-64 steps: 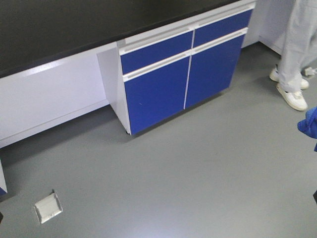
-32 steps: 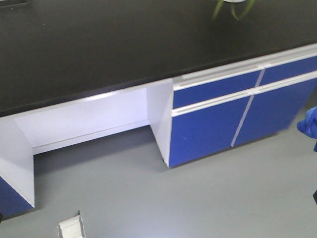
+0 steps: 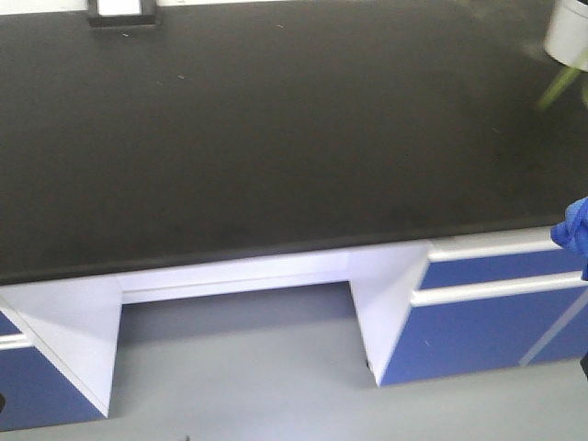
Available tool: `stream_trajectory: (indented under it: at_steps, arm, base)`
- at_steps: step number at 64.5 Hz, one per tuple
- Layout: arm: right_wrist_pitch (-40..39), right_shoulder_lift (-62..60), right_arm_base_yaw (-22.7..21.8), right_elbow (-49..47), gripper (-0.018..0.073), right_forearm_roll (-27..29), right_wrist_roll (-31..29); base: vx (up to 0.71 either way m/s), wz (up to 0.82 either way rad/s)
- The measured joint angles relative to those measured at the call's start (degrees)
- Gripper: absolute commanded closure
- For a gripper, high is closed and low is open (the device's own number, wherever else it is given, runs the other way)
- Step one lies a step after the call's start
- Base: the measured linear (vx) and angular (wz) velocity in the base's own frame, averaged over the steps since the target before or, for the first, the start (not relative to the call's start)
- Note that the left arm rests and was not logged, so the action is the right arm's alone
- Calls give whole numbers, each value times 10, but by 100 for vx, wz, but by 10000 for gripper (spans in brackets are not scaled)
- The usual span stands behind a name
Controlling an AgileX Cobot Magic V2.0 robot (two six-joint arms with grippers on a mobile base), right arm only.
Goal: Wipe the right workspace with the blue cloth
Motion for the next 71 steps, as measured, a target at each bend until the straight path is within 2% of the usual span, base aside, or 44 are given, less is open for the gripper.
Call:
stream_trajectory:
  at_steps: [39,71]
  arm:
    - [0,0,0,0,559,0,0]
    - [0,0,0,0,559,0,0]
  base:
    - [30,12]
    - [9,2]
